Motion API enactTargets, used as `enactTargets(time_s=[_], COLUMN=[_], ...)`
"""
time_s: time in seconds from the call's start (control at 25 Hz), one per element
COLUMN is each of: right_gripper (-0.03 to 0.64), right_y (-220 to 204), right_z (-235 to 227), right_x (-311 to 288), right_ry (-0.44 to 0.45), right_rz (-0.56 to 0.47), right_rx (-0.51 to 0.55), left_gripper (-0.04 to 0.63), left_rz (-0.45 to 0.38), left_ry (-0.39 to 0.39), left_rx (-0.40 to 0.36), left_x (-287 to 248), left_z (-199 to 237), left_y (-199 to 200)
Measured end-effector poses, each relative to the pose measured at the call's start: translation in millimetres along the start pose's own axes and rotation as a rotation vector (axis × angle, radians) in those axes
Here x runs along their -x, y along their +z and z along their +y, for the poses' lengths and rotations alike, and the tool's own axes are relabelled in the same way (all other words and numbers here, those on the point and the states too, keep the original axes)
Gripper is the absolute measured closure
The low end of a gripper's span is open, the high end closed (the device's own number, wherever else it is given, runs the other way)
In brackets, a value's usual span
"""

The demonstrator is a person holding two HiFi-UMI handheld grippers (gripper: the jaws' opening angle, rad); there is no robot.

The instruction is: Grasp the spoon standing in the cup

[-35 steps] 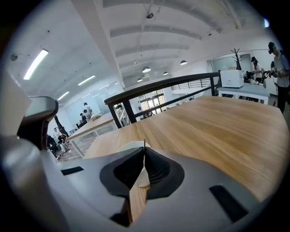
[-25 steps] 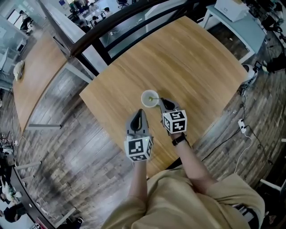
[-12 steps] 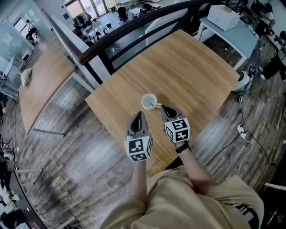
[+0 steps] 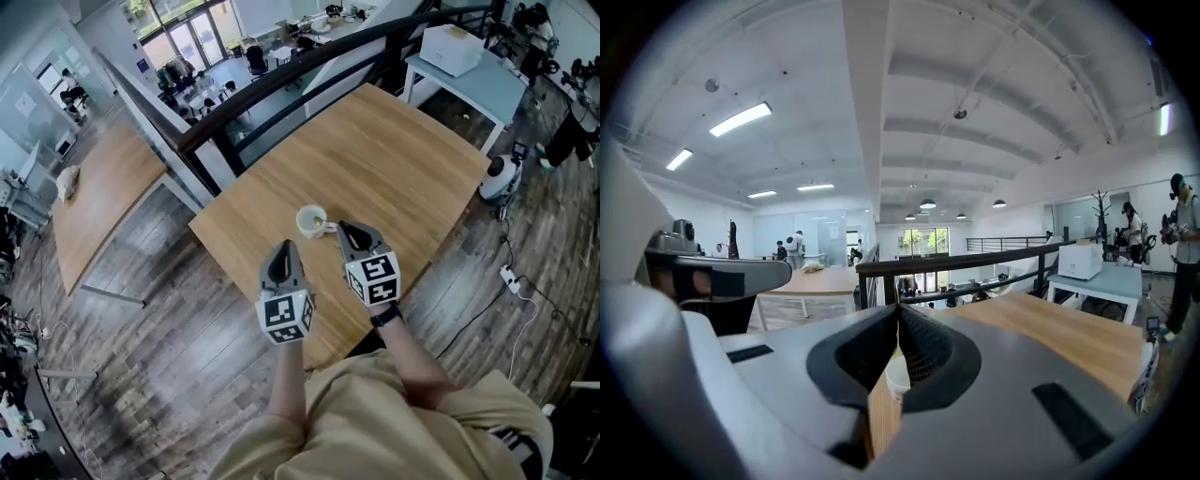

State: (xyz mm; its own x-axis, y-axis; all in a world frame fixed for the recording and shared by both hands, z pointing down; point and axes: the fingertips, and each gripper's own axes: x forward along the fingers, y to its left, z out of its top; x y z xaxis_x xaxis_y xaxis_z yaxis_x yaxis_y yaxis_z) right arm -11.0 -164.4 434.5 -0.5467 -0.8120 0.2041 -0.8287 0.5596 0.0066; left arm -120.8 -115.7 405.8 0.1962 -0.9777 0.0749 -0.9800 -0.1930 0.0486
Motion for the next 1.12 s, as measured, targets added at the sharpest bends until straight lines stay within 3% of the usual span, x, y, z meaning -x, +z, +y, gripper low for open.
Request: enactTargets(time_s=[0.36, 1.12], right_gripper=[0.6, 0.6], right_y=[38.1, 40.8], right_z=[14.9, 11.7], right_x=[47.1, 82.9], right_ry=[-0.008, -0.035], right_rz=[-0.062, -0.101], right_rx=[0.085, 0.088], left_gripper=[0.583, 0.583], left_rz=[-0.08, -0.109], left_ry=[-0.011, -0.01], left_rx=[-0.035, -0.036], left_x=[32.6, 52.5], left_z=[-18.5, -38.4], left_y=[31.3, 30.9])
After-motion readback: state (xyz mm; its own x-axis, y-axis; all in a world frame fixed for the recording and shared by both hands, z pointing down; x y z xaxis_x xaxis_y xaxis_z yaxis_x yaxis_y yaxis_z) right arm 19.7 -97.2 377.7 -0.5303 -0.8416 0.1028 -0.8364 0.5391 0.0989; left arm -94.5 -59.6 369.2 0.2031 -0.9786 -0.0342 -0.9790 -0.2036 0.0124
